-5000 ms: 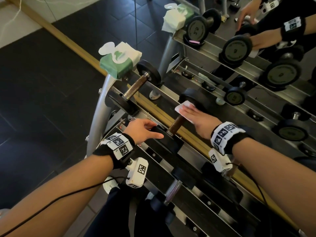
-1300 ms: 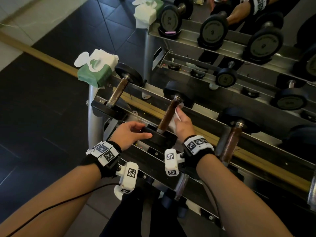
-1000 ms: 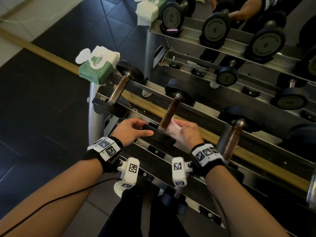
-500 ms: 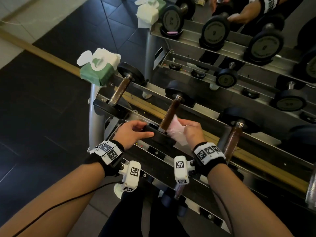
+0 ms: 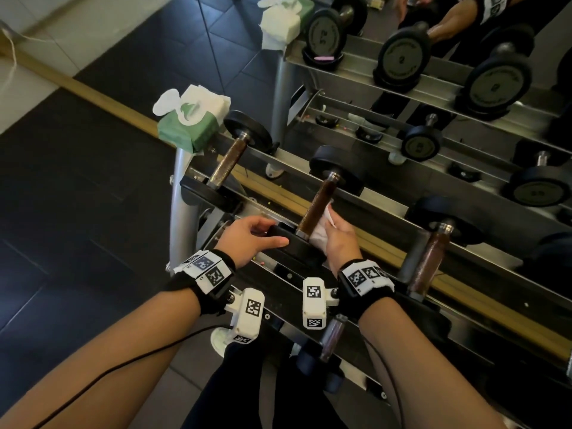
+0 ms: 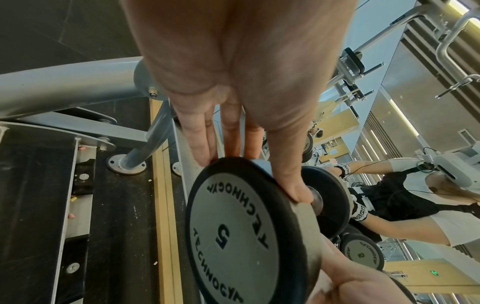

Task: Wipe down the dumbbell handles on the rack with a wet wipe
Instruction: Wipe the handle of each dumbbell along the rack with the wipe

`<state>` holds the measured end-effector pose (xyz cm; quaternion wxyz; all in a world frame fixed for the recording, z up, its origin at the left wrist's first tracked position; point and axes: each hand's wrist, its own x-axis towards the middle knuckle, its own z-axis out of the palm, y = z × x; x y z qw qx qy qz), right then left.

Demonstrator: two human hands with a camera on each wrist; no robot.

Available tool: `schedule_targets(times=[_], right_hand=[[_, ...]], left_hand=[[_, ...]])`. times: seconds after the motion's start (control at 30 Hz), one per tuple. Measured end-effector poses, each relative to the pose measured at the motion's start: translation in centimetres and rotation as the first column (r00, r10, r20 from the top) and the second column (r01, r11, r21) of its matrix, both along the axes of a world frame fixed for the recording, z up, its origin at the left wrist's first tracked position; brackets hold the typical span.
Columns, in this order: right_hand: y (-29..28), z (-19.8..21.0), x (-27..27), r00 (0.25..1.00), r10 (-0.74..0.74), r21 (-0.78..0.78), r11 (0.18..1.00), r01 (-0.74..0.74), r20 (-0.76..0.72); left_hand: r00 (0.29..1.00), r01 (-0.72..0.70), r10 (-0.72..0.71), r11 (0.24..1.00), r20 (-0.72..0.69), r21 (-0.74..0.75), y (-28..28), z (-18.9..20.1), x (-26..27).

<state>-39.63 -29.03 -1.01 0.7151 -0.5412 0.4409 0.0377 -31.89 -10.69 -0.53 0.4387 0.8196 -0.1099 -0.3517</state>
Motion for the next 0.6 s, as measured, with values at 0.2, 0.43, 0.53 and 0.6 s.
schedule_targets(times=[0.2,0.43,0.53,0.6], right_hand=[[-1.2,0.8,-1.8,0.998,-0.065,-0.003,0.998,0.065,0.025],[-1.1,0.9,2.1,0.998,-0.02,-0.127,0.992,0.027,0.061],[-0.6,-0.1,0.4,0.999,0.024,-0.115,0.993,-0.021,0.026],[-0.3,-0.8,-1.2,0.998,0.06,-0.113,0.992,-0.058,0.017]], left_hand=[[1.0,0.0,-0.001,1.0,-0.023,-0.006,0.0,-0.2,0.2],[1.0,-0.013,0.013,1.0,-0.027,-0.001,0.0,-0.4,0.0],[0.999,-0.01,0.01,1.0,-0.031,-0.002,0.1,-0.5,0.2],[0.999,-0.005,0.005,1.0,-0.035,-0.002,0.0,-0.5,0.3]])
